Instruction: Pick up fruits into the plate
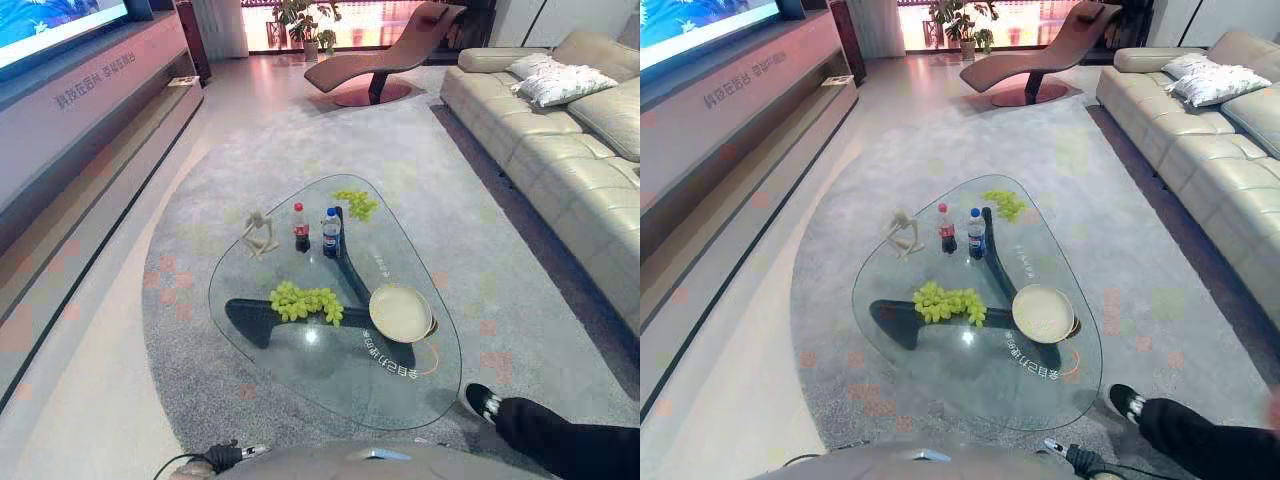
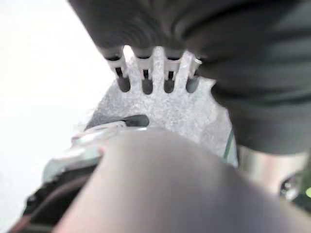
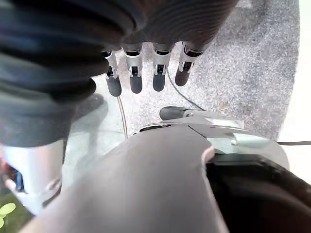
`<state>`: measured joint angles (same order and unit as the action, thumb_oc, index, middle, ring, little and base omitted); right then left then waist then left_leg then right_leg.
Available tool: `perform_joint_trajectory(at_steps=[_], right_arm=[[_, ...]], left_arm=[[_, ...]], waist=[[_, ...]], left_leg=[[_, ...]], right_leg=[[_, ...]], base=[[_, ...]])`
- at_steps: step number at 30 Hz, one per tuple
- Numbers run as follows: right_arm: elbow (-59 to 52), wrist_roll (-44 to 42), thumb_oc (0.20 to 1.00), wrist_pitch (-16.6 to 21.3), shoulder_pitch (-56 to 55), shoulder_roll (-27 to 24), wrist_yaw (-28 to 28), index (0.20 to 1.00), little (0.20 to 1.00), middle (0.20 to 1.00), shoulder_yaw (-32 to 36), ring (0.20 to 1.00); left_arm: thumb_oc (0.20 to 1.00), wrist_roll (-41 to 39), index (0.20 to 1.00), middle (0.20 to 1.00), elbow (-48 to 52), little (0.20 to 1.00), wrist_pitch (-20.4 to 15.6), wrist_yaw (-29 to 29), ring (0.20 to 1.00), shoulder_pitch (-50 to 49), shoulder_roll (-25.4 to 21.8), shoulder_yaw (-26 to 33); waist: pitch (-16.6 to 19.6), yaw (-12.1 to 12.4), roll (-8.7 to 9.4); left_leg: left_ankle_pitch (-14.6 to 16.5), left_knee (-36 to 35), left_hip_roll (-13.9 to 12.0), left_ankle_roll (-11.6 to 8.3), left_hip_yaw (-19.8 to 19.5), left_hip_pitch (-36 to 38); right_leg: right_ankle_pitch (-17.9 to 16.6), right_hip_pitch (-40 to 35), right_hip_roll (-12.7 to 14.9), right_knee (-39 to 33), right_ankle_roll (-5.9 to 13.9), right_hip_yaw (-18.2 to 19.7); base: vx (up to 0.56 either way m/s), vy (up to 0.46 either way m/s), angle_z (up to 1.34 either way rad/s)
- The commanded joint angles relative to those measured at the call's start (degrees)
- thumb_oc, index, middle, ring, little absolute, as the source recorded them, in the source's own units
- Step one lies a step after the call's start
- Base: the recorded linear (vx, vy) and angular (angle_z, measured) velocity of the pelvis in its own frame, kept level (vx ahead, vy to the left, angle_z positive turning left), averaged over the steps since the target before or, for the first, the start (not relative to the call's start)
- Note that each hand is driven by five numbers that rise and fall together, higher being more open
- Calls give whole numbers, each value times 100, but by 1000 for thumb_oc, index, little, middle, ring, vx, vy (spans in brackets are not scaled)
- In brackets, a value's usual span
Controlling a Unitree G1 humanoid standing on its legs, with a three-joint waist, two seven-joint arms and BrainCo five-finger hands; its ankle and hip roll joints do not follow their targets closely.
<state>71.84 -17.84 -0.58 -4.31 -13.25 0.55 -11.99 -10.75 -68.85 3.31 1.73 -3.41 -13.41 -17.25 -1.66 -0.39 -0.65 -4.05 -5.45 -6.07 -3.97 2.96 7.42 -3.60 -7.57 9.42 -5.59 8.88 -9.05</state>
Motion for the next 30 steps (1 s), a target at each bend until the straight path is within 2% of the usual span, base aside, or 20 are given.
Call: perform_joint_trajectory(at_steps=[1,3,6,20,26,30], right_arm=[[254,73,1000,112,606,123,76,1000,1000,1000,-24,1000],[258,75,1000,111,604,122,88,1000,1000,1000,-34,1000],[280,68,1000,120,610,115,100,1000,1000,1000,-30,1000],[193,59,1000,120,698,86,44,1000,1000,1000,-139,1000],[57,-38,1000,107,897,8,22,1000,1000,1000,-294,1000],[-86,-151,1000,122,1136,-145,58,1000,1000,1000,-402,1000]], left_arm=[[1000,116,1000,1000,-186,1000,-287,-233,1000,534,77,-73],[1000,182,1000,1000,-211,1000,-76,-349,1000,557,46,-20],[1000,279,1000,1000,-262,1000,7,-346,1000,555,54,3],[1000,546,1000,1000,-228,1000,25,-469,1000,662,75,-223],[1000,862,1000,1000,-106,1000,-180,-730,1000,923,51,-495],[1000,863,1000,1000,124,1000,-443,-1118,1000,1275,-18,-718]], waist=[[-544,53,25],[-548,58,38],[-556,67,46],[-753,23,34],[-986,-29,0],[-1285,-109,-54]], left_leg=[[810,45,364,258,298,461],[819,45,358,255,310,466],[813,45,356,256,313,460],[774,64,327,247,322,324],[710,120,293,235,347,70],[632,155,276,220,333,-154]], right_leg=[[374,-203,-115,286,-220,100],[376,-207,-111,282,-216,92],[371,-205,-115,276,-218,92],[325,-16,-126,300,-213,175],[280,313,-152,374,-231,294],[250,598,-189,453,-257,404]], base=[[-111,49,-25],[0,0,0],[0,0,0],[-3,-1,0],[-57,-12,-7],[-101,10,-8]])
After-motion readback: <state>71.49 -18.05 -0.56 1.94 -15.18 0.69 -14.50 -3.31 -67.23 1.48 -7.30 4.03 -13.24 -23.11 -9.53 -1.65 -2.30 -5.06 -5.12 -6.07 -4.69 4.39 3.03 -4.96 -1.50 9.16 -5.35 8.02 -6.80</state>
